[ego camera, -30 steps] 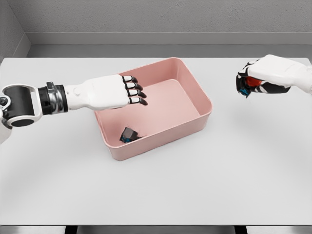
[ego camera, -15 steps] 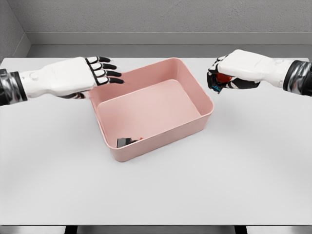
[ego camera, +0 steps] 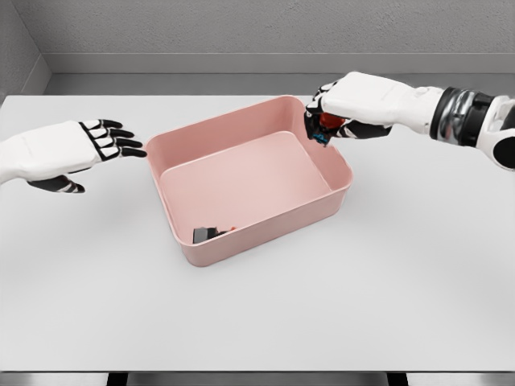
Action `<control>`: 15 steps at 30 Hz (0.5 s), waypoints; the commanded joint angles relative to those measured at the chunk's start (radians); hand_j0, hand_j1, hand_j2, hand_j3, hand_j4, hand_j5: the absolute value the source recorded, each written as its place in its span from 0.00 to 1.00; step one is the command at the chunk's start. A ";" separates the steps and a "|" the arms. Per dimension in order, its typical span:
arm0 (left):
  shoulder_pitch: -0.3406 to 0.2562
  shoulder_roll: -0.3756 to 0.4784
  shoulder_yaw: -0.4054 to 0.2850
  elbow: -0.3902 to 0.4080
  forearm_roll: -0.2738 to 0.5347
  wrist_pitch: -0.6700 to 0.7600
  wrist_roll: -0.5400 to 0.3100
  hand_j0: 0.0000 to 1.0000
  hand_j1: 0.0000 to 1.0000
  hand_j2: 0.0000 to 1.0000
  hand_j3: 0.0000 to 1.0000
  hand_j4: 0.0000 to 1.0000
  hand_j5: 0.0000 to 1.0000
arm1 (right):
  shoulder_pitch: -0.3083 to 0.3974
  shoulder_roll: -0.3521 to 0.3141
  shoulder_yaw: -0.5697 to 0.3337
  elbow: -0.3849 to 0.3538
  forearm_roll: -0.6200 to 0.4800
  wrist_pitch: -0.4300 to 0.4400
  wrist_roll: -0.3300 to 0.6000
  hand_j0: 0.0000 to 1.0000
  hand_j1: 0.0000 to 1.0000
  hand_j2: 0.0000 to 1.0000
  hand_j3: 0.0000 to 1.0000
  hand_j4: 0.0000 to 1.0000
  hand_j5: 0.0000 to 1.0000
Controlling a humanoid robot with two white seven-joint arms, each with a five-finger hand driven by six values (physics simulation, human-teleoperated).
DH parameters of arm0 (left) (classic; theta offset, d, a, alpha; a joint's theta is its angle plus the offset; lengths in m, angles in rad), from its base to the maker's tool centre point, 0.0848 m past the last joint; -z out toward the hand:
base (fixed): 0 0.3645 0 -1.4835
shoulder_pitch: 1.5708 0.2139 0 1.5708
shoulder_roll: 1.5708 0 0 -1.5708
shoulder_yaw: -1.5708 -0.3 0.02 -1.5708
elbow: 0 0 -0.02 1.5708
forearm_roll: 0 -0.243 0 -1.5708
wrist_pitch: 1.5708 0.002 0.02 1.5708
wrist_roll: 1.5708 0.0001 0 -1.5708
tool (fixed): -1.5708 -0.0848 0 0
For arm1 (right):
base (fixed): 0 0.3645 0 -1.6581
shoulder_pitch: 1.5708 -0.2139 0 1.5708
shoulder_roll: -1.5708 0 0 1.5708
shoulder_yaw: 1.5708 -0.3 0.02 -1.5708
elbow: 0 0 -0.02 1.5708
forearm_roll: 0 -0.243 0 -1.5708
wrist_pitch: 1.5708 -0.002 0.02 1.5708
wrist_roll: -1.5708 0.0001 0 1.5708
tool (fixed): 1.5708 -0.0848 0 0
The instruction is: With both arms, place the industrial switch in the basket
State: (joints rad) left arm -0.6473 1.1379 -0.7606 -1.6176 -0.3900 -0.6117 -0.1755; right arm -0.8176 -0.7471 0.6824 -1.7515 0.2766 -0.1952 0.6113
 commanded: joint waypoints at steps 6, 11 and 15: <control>0.000 0.008 0.003 0.019 0.023 0.001 -0.001 1.00 1.00 1.00 1.00 1.00 1.00 | -0.032 0.066 0.085 0.000 -0.002 0.042 0.000 0.41 0.41 0.41 0.41 0.41 0.41; 0.000 0.008 0.003 0.028 0.023 0.001 -0.001 1.00 1.00 1.00 1.00 1.00 1.00 | -0.061 0.121 0.132 0.001 0.000 0.069 0.000 0.41 0.41 0.41 0.41 0.41 0.41; 0.000 0.008 0.003 0.028 0.023 0.001 -0.001 1.00 1.00 1.00 1.00 1.00 1.00 | -0.072 0.138 0.157 0.001 0.003 0.106 0.000 0.41 0.41 0.41 0.41 0.41 0.41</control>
State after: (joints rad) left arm -0.6473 1.1447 -0.7588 -1.5900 -0.3728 -0.6117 -0.1769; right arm -0.8928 -0.6204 0.8274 -1.7504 0.2798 -0.1012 0.6118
